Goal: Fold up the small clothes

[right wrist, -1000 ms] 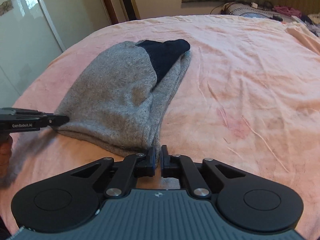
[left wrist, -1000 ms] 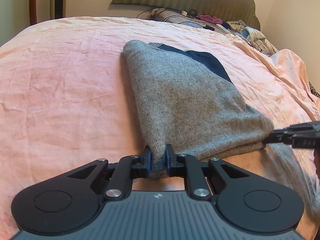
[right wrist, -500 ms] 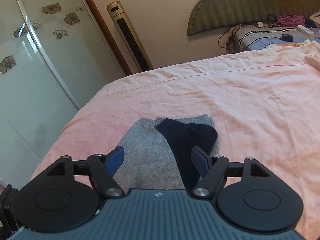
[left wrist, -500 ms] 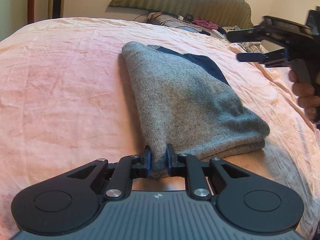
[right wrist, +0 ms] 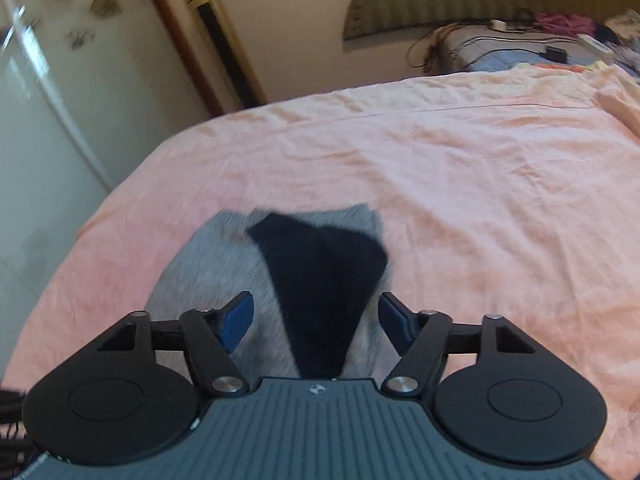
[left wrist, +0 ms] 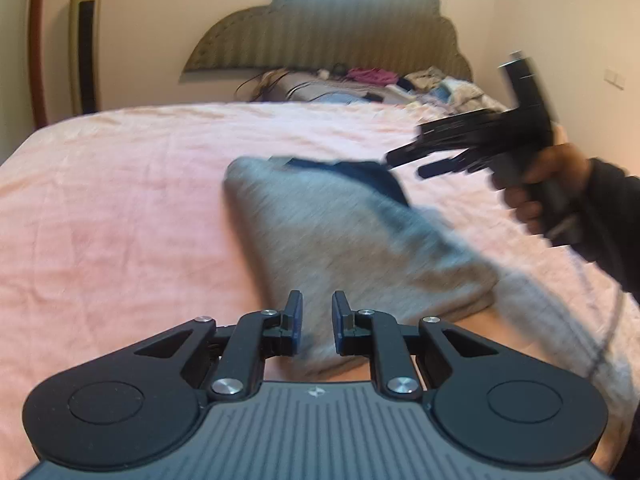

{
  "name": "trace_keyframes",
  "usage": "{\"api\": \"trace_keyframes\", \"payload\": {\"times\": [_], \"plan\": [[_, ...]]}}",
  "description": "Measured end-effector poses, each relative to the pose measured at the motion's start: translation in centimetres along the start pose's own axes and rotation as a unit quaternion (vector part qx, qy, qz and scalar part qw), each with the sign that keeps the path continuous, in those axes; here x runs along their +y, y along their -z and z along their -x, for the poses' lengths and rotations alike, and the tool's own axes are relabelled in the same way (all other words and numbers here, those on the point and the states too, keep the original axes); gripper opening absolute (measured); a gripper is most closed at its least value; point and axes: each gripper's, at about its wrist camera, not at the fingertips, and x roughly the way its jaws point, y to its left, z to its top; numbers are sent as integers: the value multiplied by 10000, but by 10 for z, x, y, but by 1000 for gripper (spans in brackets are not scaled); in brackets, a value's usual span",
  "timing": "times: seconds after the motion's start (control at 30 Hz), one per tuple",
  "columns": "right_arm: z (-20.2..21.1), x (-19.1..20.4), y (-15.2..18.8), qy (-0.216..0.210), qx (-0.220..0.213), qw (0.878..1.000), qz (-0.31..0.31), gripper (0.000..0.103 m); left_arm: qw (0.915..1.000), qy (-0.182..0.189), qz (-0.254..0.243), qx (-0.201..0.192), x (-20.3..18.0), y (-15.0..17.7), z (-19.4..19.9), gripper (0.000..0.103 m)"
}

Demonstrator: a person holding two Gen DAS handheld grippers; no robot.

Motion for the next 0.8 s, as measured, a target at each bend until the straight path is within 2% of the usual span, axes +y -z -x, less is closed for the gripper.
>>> {"api": "trace_keyframes", "payload": {"times": [0.07,0.1,0.13,0.2,0.23,0.27,0.3,0.37,0.47,0.5,0.57,0.63,0.67,0.7,0.73,0.77,0.8], "plan": [[-24,-11,-7,132,346,9987,-357,74,9999,-87,99,3,-1,-7,-15,35],[-32,-16,-6,25,504,9971,-563,74,9994,-176,311,36,4,-10,-25,59],[-35,-19,-2,-163,603,9953,-743,74,9977,-216,628,93,14,-11,-34,78],[-31,-25,13,-581,675,9914,-958,75,9849,-8,1696,342,47,-6,-52,80],[-25,-28,25,-780,717,9888,-1046,79,9714,350,2285,542,66,1,-60,80],[-19,-33,37,-1010,759,9856,-1128,80,9591,669,2672,660,77,8,-64,80],[-10,-37,51,-1332,741,9814,-1169,81,9534,878,2835,543,82,14,-62,80],[8,-49,77,-1891,889,9689,-1323,82,9420,1295,3027,647,88,21,-64,80],[25,-66,107,-2512,1085,9429,-1900,82,9108,2045,3450,978,88,26,-80,79],[29,-66,113,-2621,1010,9406,-1905,80,9063,2135,3505,1011,86,25,-85,79],[30,-64,117,-2716,992,9377,-1927,81,9048,2232,3472,1044,80,22,-94,79],[22,-59,113,-2797,1060,9319,-2050,81,9009,2315,3494,1133,75,18,-103,77],[17,-52,109,-2711,1145,9351,-1974,78,9017,2267,3478,1209,72,16,-106,72],[11,-42,105,-2360,1305,9474,-1722,58,9047,2158,3430,1319,69,13,-110,52],[10,-36,101,-2104,1424,9563,-1449,24,9080,2029,3373,1433,68,15,-111,30],[8,-31,100,-2080,1443,9588,-1290,22,9093,1910,3356,1549,69,15,-112,19],[10,-30,98,-2075,1445,9596,-1235,22,9089,1874,3362,1607,72,17,-111,16]]}}
